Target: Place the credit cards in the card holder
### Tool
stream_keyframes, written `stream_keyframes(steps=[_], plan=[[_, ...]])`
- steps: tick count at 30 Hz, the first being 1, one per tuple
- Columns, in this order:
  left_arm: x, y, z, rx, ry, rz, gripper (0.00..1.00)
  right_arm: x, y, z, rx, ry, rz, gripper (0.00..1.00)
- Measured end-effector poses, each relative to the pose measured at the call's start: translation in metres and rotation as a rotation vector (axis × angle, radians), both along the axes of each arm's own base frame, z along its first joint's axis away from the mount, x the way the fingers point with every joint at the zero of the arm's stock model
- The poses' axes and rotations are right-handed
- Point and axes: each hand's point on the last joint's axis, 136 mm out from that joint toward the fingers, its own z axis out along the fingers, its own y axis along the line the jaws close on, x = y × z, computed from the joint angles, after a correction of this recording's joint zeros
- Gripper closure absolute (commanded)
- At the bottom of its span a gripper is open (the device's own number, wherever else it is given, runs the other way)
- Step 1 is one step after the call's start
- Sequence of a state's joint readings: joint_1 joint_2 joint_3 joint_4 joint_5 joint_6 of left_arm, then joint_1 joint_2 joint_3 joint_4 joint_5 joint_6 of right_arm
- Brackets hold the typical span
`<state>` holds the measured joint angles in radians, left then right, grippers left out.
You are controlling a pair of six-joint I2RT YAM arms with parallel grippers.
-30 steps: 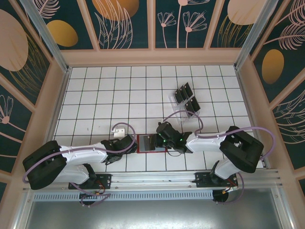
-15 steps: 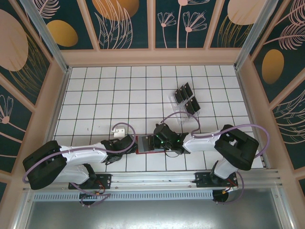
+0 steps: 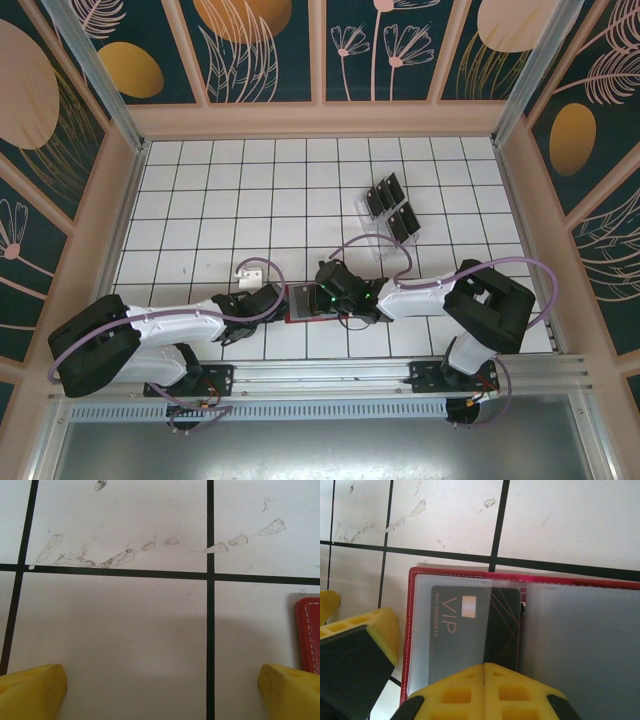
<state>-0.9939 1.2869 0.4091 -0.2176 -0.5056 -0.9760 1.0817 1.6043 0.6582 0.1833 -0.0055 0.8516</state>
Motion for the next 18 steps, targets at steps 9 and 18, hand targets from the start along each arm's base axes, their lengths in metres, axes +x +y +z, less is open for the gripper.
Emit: stream_keyframes(steps=[9,18], plan=[[0.000,0.000,0.000,0.000,-0.005,-0.002,0.02,-0.002,0.005,-0.001,0.005,0.012,0.014,0.88],[0.000,0.001,0.000,-0.006,-0.009,-0.001,0.02,0.004,0.002,0.023,0.038,-0.029,-0.011,0.74]])
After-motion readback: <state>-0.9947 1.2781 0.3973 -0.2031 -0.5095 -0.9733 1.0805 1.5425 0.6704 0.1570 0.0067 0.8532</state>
